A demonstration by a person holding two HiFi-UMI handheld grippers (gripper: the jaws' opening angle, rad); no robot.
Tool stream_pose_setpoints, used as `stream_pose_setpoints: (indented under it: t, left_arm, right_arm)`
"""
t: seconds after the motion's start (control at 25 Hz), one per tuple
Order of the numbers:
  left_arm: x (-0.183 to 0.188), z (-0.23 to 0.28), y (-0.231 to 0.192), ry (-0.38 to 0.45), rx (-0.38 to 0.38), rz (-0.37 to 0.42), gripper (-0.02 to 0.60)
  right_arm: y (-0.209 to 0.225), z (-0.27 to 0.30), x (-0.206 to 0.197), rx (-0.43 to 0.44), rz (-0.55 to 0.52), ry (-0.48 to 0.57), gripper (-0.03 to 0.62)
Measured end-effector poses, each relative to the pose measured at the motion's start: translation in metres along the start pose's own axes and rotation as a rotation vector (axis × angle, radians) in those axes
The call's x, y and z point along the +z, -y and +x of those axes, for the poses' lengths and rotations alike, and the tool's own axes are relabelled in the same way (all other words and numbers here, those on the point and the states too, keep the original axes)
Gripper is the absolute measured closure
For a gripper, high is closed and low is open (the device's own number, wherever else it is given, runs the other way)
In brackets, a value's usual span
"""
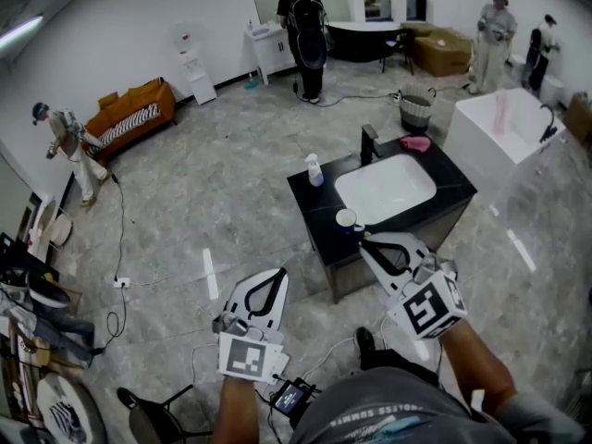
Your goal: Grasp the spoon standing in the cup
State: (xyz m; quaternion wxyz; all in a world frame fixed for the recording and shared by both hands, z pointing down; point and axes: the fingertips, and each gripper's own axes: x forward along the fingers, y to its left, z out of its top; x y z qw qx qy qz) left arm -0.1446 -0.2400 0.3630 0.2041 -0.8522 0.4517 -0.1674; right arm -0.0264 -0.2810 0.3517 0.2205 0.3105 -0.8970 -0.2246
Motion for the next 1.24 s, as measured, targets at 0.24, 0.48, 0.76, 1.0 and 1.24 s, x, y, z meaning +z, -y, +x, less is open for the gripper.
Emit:
stream_pose_setpoints:
  t: [0.24,0.48,0.76,1.0,1.24]
  left_arm:
    - [0.004,-0.004,0.005,0.008,-0.002,-0.002,0.58]
    - [0.007,-0.006,0.004,0.005,-0.001,0.008,0.58]
    - [0.003,-0.002,0.007,-0.002,0.003,0.0,0.58]
    - [0.002,0.001,0.009,0.008,0.002,-0.013,0.58]
    - [-0.001,0.005,0.008,0.0,-0.005,-0.013,0.58]
  right_arm:
    - [-0.005,-0.012,0.004,0.004,-0.016,-0.003,0.56]
    - [-0.007,-0.015,0.005,0.011,-0.044,-0.004,0.56]
    - [-0.005,-0.014,-0.001,0.015,-0.041,-0.011,0.56]
    - [-0.005,-0.014,-0.006,0.017,-0.039,-0.021,0.56]
    - [-0.001,-0.01,-0.009,0.015,-0.039,-0.023,0.56]
